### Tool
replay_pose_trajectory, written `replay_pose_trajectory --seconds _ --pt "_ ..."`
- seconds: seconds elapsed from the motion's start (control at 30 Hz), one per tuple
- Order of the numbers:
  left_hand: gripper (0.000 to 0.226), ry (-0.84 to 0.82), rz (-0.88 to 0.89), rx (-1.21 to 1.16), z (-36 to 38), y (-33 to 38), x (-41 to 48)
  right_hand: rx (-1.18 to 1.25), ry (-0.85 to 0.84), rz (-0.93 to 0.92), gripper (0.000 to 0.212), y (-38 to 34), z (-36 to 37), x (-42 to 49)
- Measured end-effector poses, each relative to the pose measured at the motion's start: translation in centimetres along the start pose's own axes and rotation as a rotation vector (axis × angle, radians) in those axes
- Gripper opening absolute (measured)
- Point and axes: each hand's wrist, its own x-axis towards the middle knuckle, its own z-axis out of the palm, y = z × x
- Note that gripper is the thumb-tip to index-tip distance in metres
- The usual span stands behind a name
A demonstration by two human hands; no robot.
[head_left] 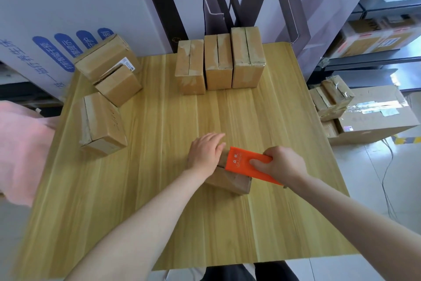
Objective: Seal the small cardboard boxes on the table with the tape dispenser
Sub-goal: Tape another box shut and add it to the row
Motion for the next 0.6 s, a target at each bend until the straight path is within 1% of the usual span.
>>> replay_pose_trajectory --seconds 0.07,0.1,0.2,0.33,0.4,0.5,0.6 --pt "0.039 -0.020 0.014 0.187 1.1 0.2 -0.4 0.010 -0.013 -0.003 0.041 0.2 0.2 -0.1" --pt "0.043 -0.007 0.010 0.224 1.3 0.1 -0.5 0.013 -0.011 -0.008 0.041 0.3 0.3 -0.1" --pt "0.052 0.000 0.007 0.238 1.3 -0.1 -0.2 0.024 -0.002 -0.030 0.042 0.5 0.4 0.2" --pt "0.049 -0.027 -0.002 0.269 1.4 0.0 0.0 0.061 -0.001 -0.081 0.043 1.3 0.8 0.6" --pt "0.052 -0.026 -0.004 0.274 1.5 -0.1 0.0 0.086 -0.010 -0.108 0.043 2.0 1.0 0.5" --pt "0.056 -0.017 -0.010 0.275 1.5 -0.2 0.2 0.124 -0.060 -0.113 0.040 5.2 0.6 -0.3" --pt "0.058 -0.015 -0.005 0.284 1.7 -0.1 0.1 0.127 -0.073 -0.059 0.036 9.4 -0.2 -1.9"
